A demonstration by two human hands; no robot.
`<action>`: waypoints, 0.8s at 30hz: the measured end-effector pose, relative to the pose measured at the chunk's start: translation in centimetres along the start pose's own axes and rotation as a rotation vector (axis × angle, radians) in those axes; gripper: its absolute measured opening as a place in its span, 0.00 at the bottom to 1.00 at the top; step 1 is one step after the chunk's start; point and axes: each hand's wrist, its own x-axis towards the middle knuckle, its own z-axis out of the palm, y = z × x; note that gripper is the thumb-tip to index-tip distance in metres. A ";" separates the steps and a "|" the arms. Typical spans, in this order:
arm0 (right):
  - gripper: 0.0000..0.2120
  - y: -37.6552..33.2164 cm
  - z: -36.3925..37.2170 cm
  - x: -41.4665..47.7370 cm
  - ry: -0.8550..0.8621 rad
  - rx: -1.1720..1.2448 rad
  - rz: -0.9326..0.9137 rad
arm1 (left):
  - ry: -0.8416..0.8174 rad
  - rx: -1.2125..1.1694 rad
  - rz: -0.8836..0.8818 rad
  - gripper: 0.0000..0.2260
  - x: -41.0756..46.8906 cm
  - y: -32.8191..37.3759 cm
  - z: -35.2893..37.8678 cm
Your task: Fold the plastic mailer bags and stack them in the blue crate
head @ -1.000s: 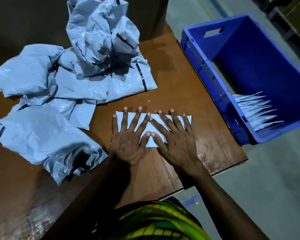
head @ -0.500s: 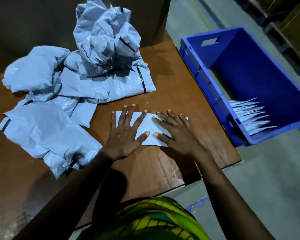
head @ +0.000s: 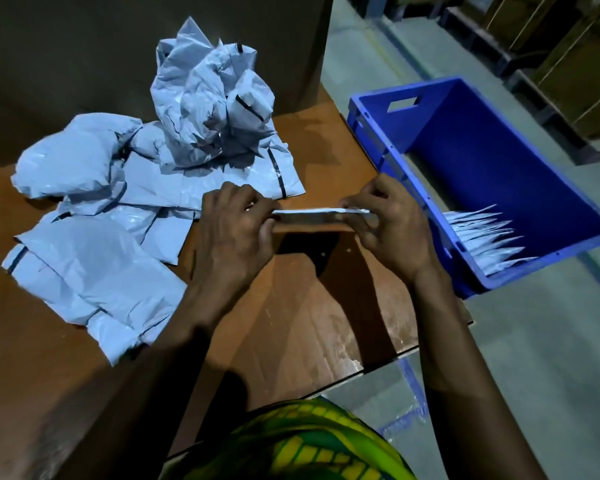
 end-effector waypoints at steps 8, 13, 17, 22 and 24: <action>0.10 -0.8 5.0 -9.8 -0.051 0.061 0.052 | -0.265 -0.205 -0.166 0.29 -10.8 0.0 4.6; 0.06 -2.0 5.4 -9.7 0.106 -0.021 0.178 | -0.242 -0.206 -0.133 0.21 -9.0 1.7 5.2; 0.07 -3.2 6.5 -10.1 0.134 -0.046 0.323 | -0.266 -0.187 -0.010 0.18 -6.6 5.0 6.9; 0.09 -4.0 7.0 -10.5 0.126 -0.021 0.397 | -0.338 -0.067 0.016 0.22 -6.3 6.2 8.5; 0.07 -3.4 6.5 -9.8 0.090 -0.021 0.404 | -0.353 -0.054 0.023 0.22 -5.9 6.2 8.5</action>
